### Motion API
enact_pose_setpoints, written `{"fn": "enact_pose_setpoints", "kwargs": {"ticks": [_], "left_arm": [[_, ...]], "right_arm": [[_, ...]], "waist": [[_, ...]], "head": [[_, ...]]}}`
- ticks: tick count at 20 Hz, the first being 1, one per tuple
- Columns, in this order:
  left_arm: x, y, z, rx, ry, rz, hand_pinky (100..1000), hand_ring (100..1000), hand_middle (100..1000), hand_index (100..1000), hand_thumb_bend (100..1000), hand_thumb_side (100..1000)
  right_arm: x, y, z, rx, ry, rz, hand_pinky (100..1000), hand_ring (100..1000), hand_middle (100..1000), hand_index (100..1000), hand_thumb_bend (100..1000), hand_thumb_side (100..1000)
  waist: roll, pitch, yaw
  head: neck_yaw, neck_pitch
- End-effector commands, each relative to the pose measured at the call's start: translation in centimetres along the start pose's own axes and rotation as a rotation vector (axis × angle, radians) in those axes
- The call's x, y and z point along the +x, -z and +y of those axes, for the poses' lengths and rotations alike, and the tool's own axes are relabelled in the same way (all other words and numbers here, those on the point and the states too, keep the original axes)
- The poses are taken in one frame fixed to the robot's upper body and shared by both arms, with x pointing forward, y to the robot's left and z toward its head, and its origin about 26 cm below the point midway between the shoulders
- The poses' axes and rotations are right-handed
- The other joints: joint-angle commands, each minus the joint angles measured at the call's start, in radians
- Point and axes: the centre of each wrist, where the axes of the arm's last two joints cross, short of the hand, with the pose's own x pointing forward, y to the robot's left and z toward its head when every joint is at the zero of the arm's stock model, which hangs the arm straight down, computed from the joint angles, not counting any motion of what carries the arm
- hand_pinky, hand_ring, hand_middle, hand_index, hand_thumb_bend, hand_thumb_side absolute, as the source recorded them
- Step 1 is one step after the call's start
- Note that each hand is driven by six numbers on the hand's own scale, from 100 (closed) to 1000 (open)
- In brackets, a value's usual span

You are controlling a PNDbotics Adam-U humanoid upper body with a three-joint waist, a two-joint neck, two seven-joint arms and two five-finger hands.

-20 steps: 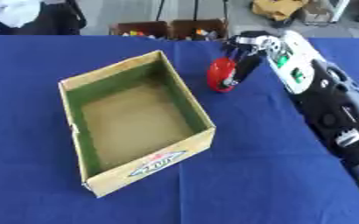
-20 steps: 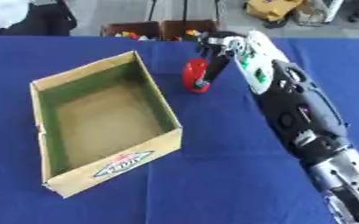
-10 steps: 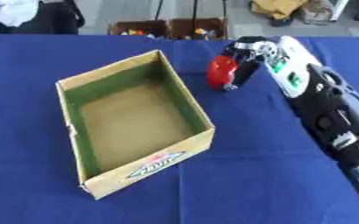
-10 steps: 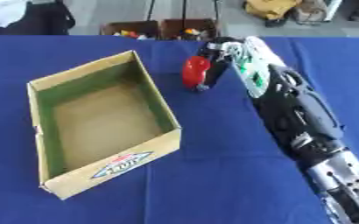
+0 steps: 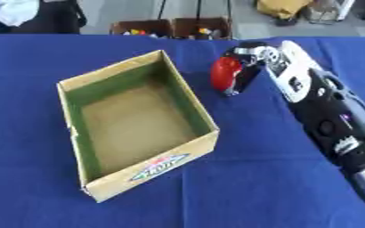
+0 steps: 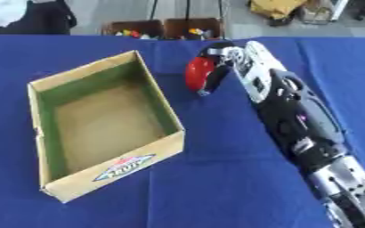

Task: Pick up objects on the table and place them in the box.

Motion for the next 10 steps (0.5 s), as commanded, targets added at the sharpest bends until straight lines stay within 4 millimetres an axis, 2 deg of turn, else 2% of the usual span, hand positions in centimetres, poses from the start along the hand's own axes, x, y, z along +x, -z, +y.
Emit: {"fn": "enact_pose_setpoints", "kwargs": {"ticks": [1, 6, 10], "left_arm": [[0.56, 0.73, 0.12, 0.007, -0.004, -0.032, 696, 875, 859, 935, 100, 1000], [0.57, 0.76, 0.14, 0.008, -0.003, -0.033, 695, 875, 859, 932, 100, 1000], [0.55, 0.74, 0.19, 0.014, -0.002, -0.031, 703, 878, 859, 929, 100, 1000]], "right_arm": [[-0.33, -1.09, -1.51, -0.031, -0.003, -0.004, 739, 763, 816, 909, 552, 153], [-0.57, -1.22, -1.51, -0.040, -0.007, 0.021, 678, 706, 772, 857, 509, 100], [-0.77, -1.22, -1.50, -0.063, 0.002, 0.041, 648, 674, 735, 813, 456, 100]], "waist": [[-0.012, -0.001, 0.003], [-0.012, 0.000, 0.002], [-0.012, 0.001, 0.002]], "head": [[-0.002, -0.015], [-0.002, -0.013], [-0.003, -0.013]]}}
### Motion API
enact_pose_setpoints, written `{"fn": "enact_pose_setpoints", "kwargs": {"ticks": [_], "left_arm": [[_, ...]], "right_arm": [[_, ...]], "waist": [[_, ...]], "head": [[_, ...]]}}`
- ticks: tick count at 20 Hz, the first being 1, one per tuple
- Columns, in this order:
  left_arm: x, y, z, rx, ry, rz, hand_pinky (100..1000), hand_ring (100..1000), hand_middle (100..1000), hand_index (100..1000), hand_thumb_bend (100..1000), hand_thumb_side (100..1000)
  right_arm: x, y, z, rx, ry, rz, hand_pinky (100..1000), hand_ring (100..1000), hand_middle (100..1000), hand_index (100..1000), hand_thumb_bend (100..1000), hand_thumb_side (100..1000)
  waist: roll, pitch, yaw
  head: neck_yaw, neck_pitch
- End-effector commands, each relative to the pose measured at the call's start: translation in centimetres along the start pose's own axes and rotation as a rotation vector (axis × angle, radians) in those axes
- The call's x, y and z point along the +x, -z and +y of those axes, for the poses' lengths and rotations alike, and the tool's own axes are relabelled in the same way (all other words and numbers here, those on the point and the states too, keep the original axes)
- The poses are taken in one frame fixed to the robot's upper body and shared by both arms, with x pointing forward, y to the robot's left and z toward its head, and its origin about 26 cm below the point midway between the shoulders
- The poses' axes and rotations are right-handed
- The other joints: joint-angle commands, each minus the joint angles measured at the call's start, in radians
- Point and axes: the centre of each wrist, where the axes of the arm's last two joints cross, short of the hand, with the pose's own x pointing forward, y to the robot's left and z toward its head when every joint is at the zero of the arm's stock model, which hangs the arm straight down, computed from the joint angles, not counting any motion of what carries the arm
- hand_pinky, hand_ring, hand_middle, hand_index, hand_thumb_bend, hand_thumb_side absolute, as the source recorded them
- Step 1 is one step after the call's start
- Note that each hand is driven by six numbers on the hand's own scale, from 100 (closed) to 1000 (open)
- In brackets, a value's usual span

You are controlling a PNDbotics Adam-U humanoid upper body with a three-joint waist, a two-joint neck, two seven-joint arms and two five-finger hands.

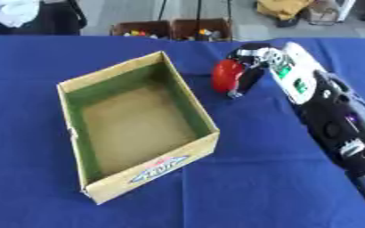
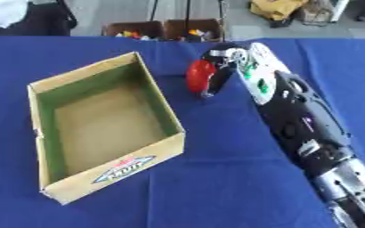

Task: Pick up objects on the table and place them in the box.

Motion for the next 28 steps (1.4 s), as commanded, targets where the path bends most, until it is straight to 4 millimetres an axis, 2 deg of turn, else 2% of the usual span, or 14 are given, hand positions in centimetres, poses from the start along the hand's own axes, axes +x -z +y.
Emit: {"fn": "enact_pose_setpoints", "kwargs": {"ticks": [1, 7, 12, 23, 28], "left_arm": [[0.5, 0.7, 0.2, 0.013, -0.002, -0.031, 705, 879, 859, 929, 100, 1000], [0.5, 0.7, 0.2, 0.017, -0.002, -0.031, 717, 889, 860, 925, 100, 1000], [0.5, 0.7, 0.2, 0.017, -0.002, -0.031, 718, 890, 860, 924, 100, 1000], [0.6, 0.8, 0.3, 0.008, -0.001, -0.033, 716, 891, 861, 924, 100, 1000], [0.5, 0.8, 0.3, 0.007, 0.001, -0.033, 716, 891, 861, 924, 100, 1000]], "right_arm": [[-0.4, -0.9, -1.5, -0.061, -0.005, 0.025, 644, 674, 728, 809, 437, 100], [-0.3, -0.9, -1.6, -0.095, 0.014, 0.027, 619, 657, 684, 761, 348, 100], [-0.1, -0.9, -1.7, -0.120, 0.013, 0.027, 612, 654, 671, 744, 311, 100], [1.3, -1.9, -3.3, -0.186, -0.006, -0.001, 595, 631, 635, 689, 101, 100], [2.1, -2.9, -4.2, -0.228, -0.021, -0.029, 582, 614, 615, 675, 100, 100]], "waist": [[-0.013, -0.001, 0.002], [-0.012, -0.001, 0.001], [-0.012, -0.003, -0.001], [-0.011, -0.023, -0.008], [-0.013, -0.034, -0.012]], "head": [[-0.003, -0.006], [-0.005, -0.006], [-0.005, -0.005], [-0.003, 0.002], [0.001, 0.005]]}}
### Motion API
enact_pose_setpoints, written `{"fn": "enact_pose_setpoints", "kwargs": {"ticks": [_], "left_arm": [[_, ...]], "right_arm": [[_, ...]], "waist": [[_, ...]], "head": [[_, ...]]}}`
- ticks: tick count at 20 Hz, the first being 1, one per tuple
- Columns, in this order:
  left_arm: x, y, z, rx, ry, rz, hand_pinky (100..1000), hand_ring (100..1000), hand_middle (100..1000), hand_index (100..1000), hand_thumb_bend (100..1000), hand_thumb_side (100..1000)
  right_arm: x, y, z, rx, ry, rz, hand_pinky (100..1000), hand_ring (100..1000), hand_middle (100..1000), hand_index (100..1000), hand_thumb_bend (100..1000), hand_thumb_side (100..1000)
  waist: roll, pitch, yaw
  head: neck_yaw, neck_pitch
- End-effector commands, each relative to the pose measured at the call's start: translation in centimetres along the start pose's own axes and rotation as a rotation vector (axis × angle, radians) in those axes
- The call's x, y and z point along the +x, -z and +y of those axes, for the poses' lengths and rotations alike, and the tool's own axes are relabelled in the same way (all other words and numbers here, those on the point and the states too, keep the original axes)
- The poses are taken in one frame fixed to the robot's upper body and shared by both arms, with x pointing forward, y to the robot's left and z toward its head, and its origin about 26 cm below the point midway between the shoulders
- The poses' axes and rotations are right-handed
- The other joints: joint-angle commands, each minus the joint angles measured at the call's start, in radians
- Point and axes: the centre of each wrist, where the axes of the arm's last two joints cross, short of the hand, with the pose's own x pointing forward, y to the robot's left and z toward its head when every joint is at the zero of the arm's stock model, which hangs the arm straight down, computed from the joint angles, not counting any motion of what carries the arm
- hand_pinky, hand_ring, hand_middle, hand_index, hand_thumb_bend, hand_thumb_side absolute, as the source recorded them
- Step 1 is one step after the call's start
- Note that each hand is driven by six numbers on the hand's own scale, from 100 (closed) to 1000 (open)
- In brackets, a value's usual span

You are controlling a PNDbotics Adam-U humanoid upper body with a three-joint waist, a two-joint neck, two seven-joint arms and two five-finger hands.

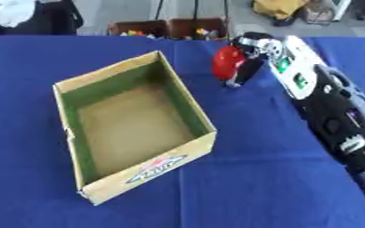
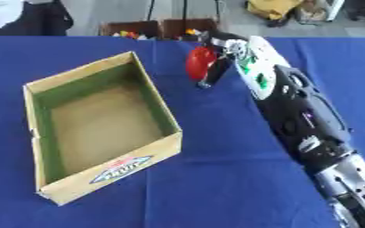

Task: Pick up objects on the table and place them in the box.

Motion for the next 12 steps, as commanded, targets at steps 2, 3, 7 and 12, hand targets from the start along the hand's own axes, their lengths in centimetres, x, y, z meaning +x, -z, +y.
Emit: {"fn": "enact_pose_setpoints", "kwargs": {"ticks": [2, 3, 7, 12], "left_arm": [[0.5, 0.8, 0.3, -0.001, 0.003, -0.035, 717, 891, 861, 924, 100, 1000], [0.5, 0.8, 0.4, -0.002, 0.003, -0.035, 717, 891, 861, 923, 100, 1000], [0.5, 0.7, 0.4, -0.002, 0.006, -0.035, 717, 891, 861, 923, 100, 1000], [0.5, 0.7, 0.4, -0.003, 0.006, -0.035, 717, 891, 862, 923, 100, 1000]], "right_arm": [[1.2, -1.7, -3.2, -0.088, -0.024, -0.046, 577, 607, 607, 672, 100, 100], [1.5, -2.0, -3.4, -0.097, -0.026, -0.057, 575, 604, 600, 668, 100, 100], [3.4, -3.8, -4.7, -0.142, -0.041, -0.131, 575, 598, 593, 668, 100, 100], [6.5, -6.9, -5.7, -0.177, -0.112, -0.227, 575, 595, 590, 663, 100, 100]], "waist": [[-0.013, -0.039, -0.004], [-0.013, -0.040, -0.005], [-0.014, -0.045, -0.007], [-0.016, -0.048, -0.010]], "head": [[0.004, 0.004], [0.004, 0.004], [0.005, 0.006], [0.004, 0.008]]}}
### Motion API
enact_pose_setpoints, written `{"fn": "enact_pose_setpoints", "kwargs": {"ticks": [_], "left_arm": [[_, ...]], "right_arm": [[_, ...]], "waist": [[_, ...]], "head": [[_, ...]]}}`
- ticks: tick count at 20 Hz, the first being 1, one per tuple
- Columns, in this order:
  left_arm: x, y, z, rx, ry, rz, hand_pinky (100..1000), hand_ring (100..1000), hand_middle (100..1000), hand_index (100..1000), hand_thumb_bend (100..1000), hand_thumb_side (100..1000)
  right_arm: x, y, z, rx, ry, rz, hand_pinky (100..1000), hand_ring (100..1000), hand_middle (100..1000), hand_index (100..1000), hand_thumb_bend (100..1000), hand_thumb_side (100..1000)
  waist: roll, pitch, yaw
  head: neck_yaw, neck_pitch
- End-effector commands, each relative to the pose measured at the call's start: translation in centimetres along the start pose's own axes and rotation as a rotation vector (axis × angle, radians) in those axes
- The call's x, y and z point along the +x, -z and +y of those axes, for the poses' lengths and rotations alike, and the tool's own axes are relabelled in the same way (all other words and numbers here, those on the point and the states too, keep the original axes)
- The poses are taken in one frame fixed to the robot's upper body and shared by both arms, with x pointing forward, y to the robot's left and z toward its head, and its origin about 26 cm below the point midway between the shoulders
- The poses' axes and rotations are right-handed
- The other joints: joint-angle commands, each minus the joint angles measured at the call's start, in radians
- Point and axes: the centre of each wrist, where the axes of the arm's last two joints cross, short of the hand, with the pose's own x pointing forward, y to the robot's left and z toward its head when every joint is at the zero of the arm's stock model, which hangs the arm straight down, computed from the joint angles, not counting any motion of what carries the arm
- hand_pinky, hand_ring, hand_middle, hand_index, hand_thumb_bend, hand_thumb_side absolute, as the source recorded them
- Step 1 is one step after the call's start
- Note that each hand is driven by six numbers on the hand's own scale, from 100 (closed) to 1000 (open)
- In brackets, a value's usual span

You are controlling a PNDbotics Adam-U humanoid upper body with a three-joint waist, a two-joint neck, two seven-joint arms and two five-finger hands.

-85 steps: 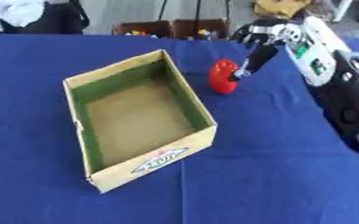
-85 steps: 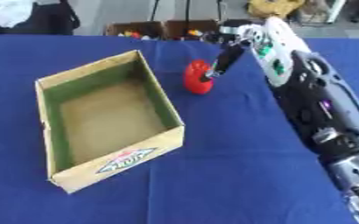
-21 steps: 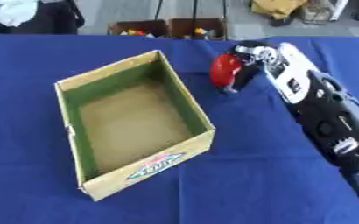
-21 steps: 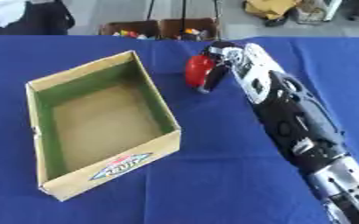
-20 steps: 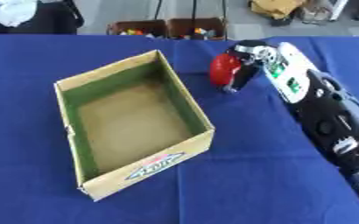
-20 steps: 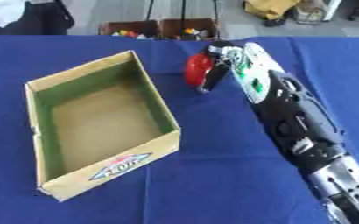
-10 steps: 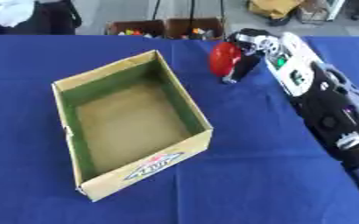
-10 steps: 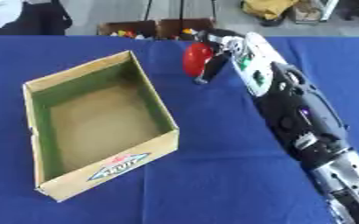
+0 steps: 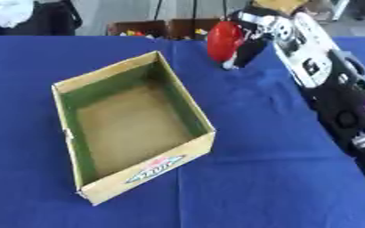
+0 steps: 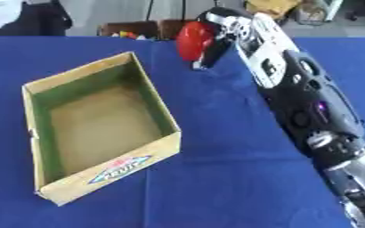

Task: Pick up objects on the table and place them in the box.

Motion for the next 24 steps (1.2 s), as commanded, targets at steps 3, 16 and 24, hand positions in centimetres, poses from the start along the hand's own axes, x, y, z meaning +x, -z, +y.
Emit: {"fn": "enact_pose_setpoints", "kwargs": {"ticks": [3, 16, 24], "left_arm": [[0.5, 0.7, 0.4, -0.004, 0.005, -0.035, 717, 890, 861, 923, 100, 1000], [0.5, 0.7, 0.2, -0.006, -0.008, -0.035, 716, 890, 861, 923, 100, 1000], [0.6, 0.8, 0.0, -0.005, -0.023, -0.041, 716, 889, 861, 923, 100, 1000]], "right_arm": [[3.9, -3.0, -2.6, -0.047, -0.085, -0.114, 575, 594, 589, 659, 100, 100], [9.5, -4.0, -1.4, 0.010, -0.109, -0.275, 574, 593, 585, 649, 100, 100], [10.8, -1.8, 1.0, 0.081, -0.065, -0.275, 576, 594, 584, 647, 100, 100]], "waist": [[-0.013, -0.048, 0.001], [-0.013, -0.048, 0.017], [-0.014, -0.040, 0.036]], "head": [[-0.002, 0.006], [-0.022, -0.005], [-0.035, -0.009]]}}
